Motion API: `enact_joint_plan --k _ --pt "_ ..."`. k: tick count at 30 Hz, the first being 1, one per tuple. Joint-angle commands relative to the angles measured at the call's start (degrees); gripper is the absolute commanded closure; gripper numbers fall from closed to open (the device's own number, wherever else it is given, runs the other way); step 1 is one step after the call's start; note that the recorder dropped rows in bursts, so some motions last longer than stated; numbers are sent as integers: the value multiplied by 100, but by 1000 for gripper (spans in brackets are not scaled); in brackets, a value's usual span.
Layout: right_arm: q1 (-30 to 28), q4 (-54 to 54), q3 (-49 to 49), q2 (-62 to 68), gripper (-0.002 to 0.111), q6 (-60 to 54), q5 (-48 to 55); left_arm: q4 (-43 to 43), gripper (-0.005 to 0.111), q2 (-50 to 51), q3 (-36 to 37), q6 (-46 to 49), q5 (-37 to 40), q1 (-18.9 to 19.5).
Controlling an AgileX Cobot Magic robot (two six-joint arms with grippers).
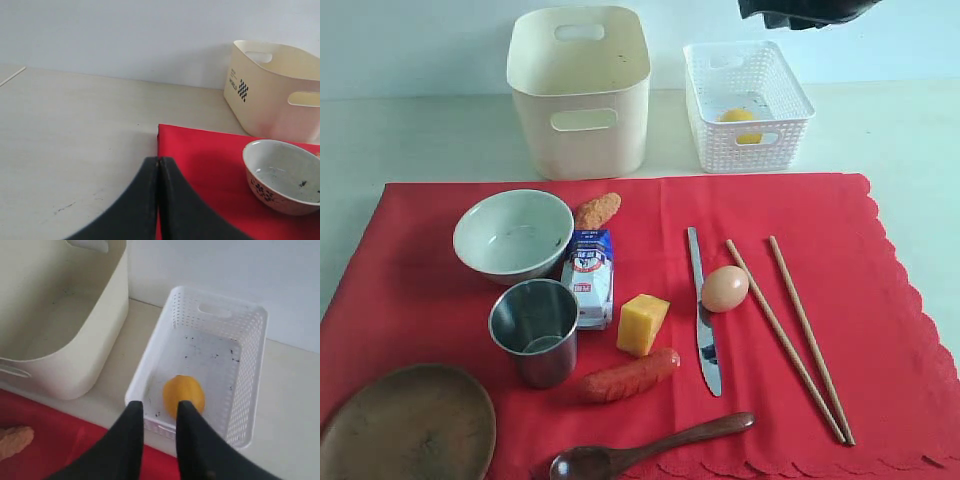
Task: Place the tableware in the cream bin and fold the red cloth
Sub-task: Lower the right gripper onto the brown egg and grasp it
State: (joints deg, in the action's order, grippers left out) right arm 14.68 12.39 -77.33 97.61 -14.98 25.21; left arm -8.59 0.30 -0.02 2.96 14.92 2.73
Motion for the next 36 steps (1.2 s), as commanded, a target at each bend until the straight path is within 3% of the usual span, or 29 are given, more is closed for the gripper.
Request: enact_joint_plan --k 1,4,10,19,24,30,36 --pt "-5 233 645 -686 101 4 101 37 104 -30 2 2 -34 9" --pt "-5 325 1206 -1024 108 4 60 37 104 -30 2 2 -34 9" --pt "-5 573 2064 -1561 108 -188 179 37 104 -30 2 2 -34 9" --pt "-5 1417 2768 -1766 105 -1532 1015 37 104 -30 2 1 -34 -1" --pt "220 1420 2982 -1766 88 -1848 1008 37 104 -30 2 1 -34 -1" --pt "1109 1384 3001 -1564 60 -2339 865 37 104 -30 2 1 -34 -1" --pt "1501 1253 3001 -1003 33 -2599 667 37 104 -30 2 1 -34 -1"
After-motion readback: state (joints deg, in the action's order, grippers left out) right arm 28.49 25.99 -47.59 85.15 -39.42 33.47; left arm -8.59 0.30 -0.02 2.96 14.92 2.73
